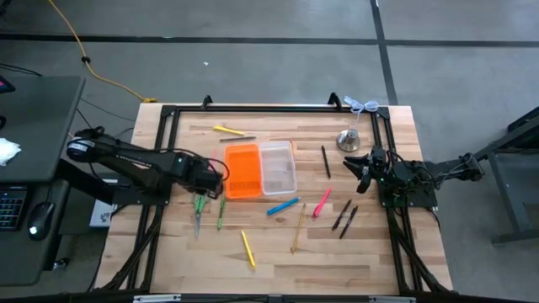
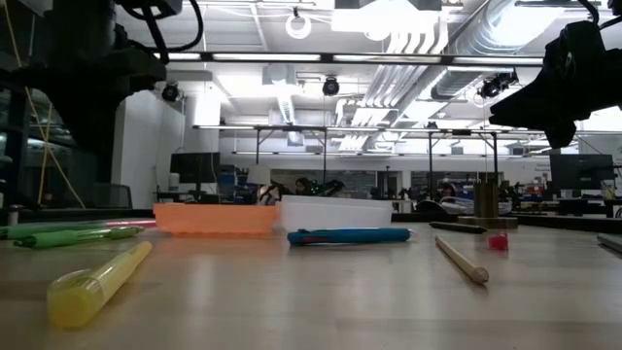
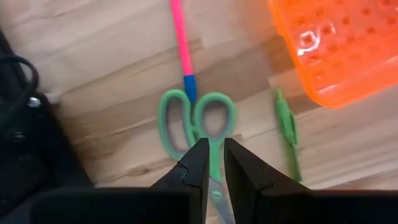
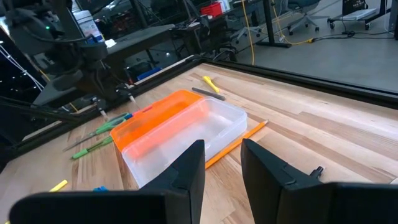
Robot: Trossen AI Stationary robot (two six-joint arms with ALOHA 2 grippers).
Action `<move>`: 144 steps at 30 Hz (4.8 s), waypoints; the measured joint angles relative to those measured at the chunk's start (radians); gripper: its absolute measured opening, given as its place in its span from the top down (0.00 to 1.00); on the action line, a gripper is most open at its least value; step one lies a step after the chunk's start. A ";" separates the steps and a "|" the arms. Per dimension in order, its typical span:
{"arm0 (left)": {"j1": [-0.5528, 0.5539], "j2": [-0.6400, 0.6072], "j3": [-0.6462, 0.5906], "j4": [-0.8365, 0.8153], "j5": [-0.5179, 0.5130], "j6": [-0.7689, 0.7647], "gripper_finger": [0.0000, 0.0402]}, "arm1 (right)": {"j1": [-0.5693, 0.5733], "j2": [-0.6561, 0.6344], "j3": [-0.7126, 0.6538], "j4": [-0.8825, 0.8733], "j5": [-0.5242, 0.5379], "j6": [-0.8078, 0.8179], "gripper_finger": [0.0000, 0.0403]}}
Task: Pick & place school supplies into a supply box
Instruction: Put the green scissors into the supply box
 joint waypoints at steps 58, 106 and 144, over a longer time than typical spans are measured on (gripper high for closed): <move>-0.055 -0.001 -0.214 0.258 -0.024 -0.072 0.39 | 0.000 0.000 0.000 0.000 -0.018 0.072 0.79; -0.055 0.230 -0.214 0.325 0.014 -0.068 0.39 | 0.000 0.000 0.000 -0.006 -0.042 0.072 0.79; -0.054 0.265 -0.180 0.422 -0.026 0.091 0.54 | 0.000 0.000 0.000 -0.007 -0.037 0.072 0.79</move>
